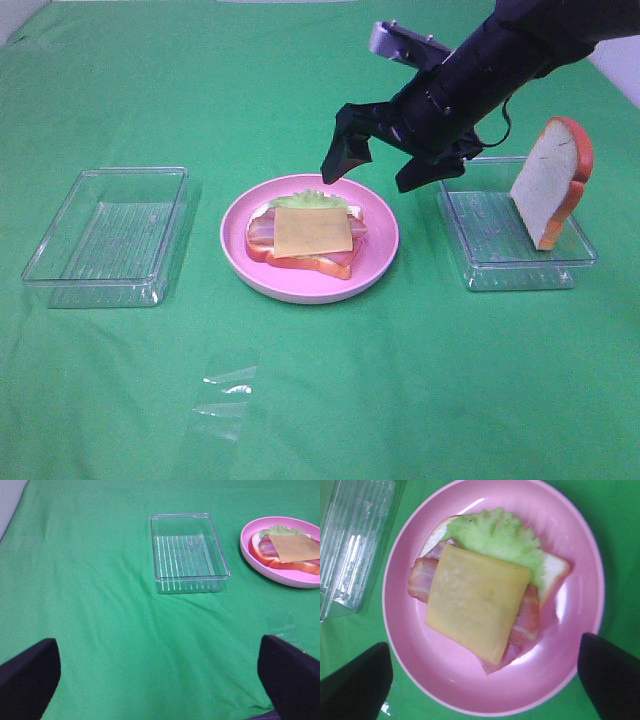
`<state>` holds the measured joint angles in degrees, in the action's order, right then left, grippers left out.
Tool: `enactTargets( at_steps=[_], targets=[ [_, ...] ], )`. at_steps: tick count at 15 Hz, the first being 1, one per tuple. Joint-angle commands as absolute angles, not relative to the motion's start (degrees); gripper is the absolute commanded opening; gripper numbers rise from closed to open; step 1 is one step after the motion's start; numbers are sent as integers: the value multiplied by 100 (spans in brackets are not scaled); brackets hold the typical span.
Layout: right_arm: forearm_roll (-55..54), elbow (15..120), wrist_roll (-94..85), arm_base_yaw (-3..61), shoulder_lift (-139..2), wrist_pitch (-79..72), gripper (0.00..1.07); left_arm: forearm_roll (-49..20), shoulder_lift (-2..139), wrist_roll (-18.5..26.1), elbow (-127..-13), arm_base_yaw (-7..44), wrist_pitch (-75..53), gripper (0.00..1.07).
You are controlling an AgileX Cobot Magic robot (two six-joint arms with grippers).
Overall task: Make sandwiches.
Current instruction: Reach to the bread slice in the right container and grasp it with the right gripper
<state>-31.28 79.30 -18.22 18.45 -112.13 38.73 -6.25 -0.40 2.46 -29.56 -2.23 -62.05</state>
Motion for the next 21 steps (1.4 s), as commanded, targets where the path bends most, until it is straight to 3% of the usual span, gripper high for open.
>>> enactTargets(
  at_steps=[1, 10, 21],
  targets=[
    [-2343, 7970, -1255, 1845, -10817, 4074, 97, -665, -149, 201, -2956, -206, -6148, 100],
    [-642, 7970, -424, 1839, -9482, 4801, 97, -665, -149, 201, -2956, -206, -6148, 100],
    [693, 8526, 430, 1667, -9305, 5655, 97, -665, -149, 201, -2956, -206, -6148, 100]
  ],
)
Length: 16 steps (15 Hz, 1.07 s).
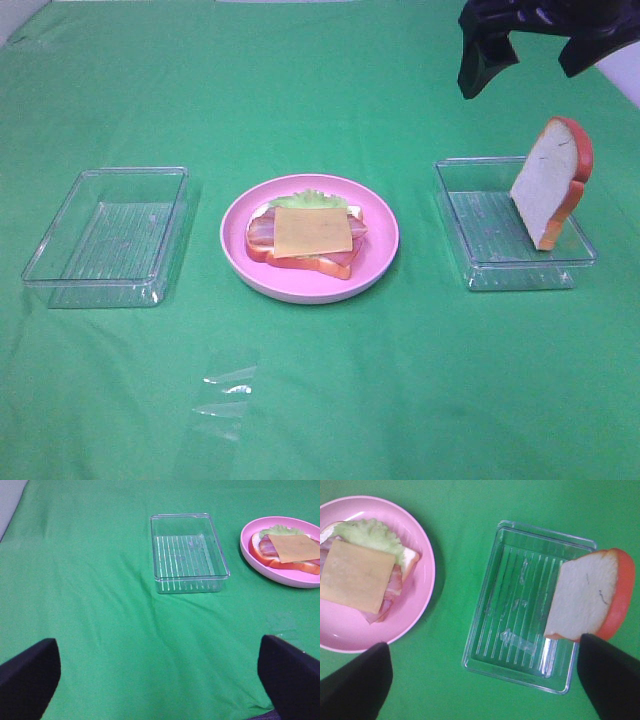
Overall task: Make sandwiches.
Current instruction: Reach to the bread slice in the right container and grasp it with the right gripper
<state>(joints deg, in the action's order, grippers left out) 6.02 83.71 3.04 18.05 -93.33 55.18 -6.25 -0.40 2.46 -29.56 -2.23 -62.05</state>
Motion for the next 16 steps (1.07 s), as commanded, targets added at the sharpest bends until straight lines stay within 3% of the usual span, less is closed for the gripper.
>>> enactTargets(
  at_steps=[1, 3, 7, 16],
  targets=[
    [659, 8600, 441, 1432, -9305, 5730, 97, -665, -149, 201, -2956, -206, -6148, 100],
    [493, 8629, 390, 613, -9345, 5850, 97, -665, -149, 201, -2956, -206, -6148, 100],
    [-252, 8629, -57, -23, -9660, 5827, 97, -665, -149, 201, -2956, -206, -6148, 100],
    [-556, 9242, -275, -103, -11150, 5397, 97, -665, -149, 201, -2956, -206, -6148, 100]
  ],
)
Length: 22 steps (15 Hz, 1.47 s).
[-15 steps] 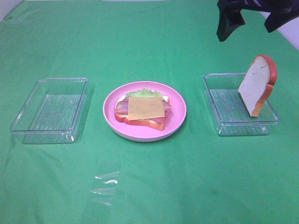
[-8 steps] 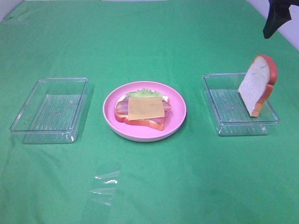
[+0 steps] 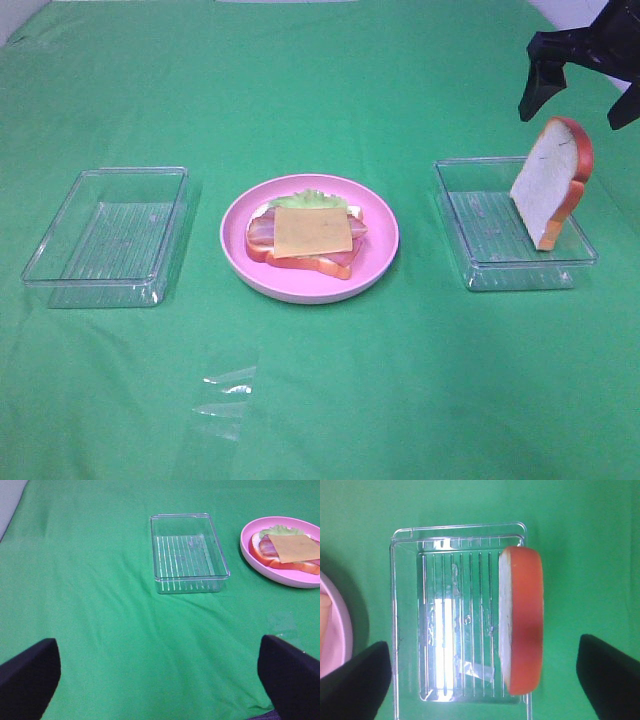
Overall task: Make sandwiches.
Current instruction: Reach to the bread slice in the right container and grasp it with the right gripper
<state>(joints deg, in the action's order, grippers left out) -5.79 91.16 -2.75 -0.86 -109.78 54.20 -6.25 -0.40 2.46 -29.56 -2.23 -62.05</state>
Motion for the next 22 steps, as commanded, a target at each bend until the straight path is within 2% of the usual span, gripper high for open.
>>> enactTargets(
  at_steps=[1, 11, 13, 15, 16, 20, 22],
  targets=[
    [-556, 9270, -275, -103, -11259, 5397, 97, -665, -149, 201, -2956, -206, -6148, 100],
    [-579, 9288, -264, -97, -11969, 5575, 95, -665, -149, 201, -2956, -206, -6148, 100],
    [-579, 9288, -275, -97, -11975, 5586, 69, -665, -149, 201, -2956, -206, -6148, 100],
    [-579, 9288, -258, -97, -11975, 5586, 50, -665, -149, 201, -2956, -206, -6148, 100],
    [-579, 9288, -258, -97, -11975, 5592, 47, -665, -149, 201, -2956, -206, -6148, 100],
    [-544, 9288, -258, -97, -11975, 5581, 47, -665, -149, 201, -2956, -206, -6148, 100],
    [-510, 9288, -258, -97, -11975, 5586, 42, -665, -149, 201, -2956, -206, -6148, 100]
  ],
)
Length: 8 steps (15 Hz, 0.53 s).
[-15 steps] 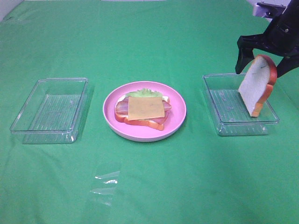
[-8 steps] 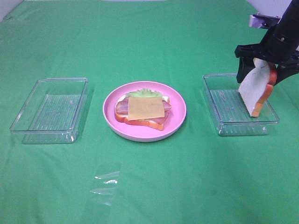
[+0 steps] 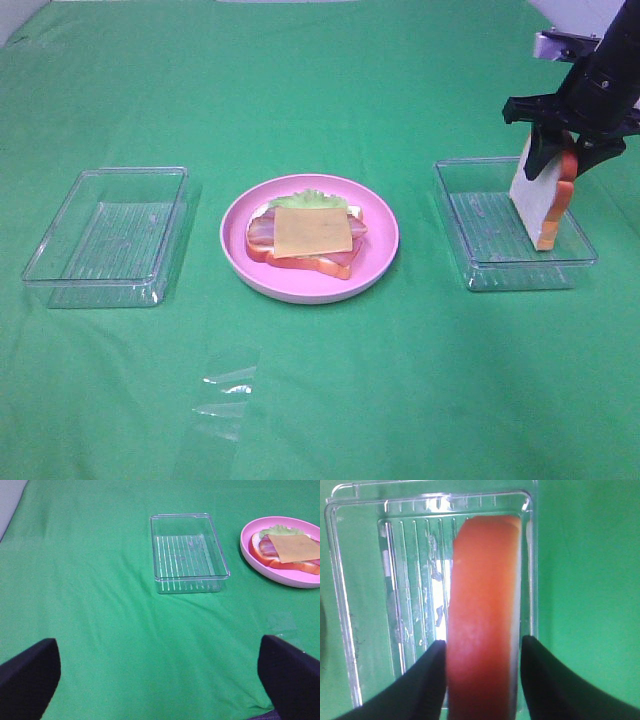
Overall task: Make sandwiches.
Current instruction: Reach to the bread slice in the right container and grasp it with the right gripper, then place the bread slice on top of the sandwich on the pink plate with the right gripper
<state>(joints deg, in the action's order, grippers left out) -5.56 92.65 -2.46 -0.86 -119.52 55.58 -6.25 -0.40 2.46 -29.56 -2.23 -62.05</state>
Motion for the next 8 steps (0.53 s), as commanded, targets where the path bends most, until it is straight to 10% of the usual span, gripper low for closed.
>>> enactTargets(
  at_steps=[1, 3, 8],
  targets=[
    [-441, 9288, -258, -97, -11969, 5592, 31, -665, -149, 201, -2956, -206, -6148, 100],
    [-252, 9288, -258, -97, -11969, 5638, 0, -665, -149, 201, -2956, -206, -6148, 100],
    [-281, 9288, -223, -97, -11648, 5712, 0, -665, -149, 201, -2956, -206, -6148, 100]
  ],
)
